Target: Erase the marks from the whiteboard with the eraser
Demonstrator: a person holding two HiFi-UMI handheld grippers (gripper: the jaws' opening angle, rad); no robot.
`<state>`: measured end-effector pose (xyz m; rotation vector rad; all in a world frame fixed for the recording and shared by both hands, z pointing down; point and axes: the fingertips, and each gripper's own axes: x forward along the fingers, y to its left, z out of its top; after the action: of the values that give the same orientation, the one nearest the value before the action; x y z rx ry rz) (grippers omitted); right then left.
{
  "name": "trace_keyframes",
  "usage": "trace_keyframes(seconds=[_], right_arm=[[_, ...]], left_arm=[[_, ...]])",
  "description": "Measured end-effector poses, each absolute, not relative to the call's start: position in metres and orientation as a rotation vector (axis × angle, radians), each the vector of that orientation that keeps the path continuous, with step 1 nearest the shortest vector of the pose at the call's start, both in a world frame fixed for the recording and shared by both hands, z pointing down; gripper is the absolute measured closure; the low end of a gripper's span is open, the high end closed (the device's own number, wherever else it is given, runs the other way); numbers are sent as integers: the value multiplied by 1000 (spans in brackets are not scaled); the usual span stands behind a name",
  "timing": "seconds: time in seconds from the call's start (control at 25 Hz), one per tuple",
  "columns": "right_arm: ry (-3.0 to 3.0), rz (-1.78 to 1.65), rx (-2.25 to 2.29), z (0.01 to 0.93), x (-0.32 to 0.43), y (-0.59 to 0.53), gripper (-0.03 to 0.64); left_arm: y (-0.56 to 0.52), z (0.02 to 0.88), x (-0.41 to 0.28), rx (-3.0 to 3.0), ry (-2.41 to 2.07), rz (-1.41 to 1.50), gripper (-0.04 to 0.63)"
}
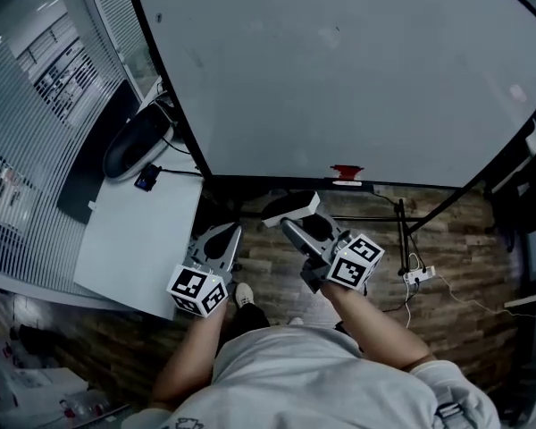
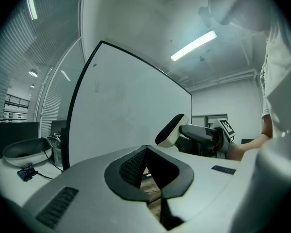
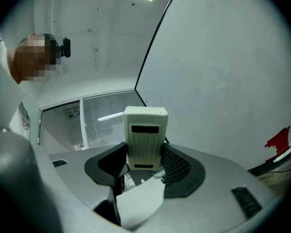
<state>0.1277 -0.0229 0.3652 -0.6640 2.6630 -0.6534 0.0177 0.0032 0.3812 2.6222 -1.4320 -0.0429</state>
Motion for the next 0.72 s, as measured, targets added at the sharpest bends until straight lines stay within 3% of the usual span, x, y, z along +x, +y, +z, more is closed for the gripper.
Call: trace_keyframes(seconds=[0.72], right_arm=[[2690, -613, -691, 355, 99, 47, 385]], left_arm=[[69, 375, -14, 2644, -1411, -7, 589]])
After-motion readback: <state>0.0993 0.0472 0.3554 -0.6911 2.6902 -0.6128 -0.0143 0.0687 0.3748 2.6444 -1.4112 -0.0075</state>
